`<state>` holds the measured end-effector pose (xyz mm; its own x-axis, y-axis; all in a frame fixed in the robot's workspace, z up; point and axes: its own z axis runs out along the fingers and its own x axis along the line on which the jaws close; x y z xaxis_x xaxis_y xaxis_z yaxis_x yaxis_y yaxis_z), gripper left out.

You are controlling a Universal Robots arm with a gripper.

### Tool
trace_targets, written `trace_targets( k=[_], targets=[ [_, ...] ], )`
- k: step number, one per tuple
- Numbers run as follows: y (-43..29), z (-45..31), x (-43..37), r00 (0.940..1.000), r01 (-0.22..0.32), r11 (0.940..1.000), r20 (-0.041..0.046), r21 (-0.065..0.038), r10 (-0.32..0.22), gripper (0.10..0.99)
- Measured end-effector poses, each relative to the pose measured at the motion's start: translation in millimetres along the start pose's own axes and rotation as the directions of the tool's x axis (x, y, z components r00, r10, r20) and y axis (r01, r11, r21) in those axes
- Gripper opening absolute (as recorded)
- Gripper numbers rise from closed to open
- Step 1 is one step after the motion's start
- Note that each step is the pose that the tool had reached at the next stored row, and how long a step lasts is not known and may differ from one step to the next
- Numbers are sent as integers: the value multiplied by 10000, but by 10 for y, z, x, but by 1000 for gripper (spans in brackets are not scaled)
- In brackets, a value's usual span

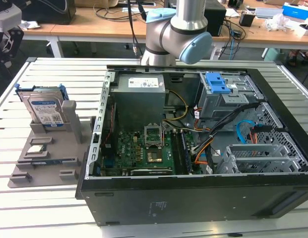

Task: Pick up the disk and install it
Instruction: 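Pick up the disk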

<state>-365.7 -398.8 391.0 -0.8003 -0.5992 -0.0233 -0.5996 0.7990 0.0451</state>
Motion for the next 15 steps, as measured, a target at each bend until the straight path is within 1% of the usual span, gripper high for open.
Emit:
trace_targets(
  k=[2,6,9,11,15],
  targets=[
    [0,0,0,9998,198,9998,-9,-5,-198,106],
    [0,0,0,9974,723,9974,-33,-18,-723,106],
    [0,0,0,9917,1286,9917,-56,-33,-1286,106],
    [0,0,0,9890,1475,9891,-64,-39,-1475,106],
    [0,0,0,9809,1943,9809,-83,-54,-1943,106]
  ],
)
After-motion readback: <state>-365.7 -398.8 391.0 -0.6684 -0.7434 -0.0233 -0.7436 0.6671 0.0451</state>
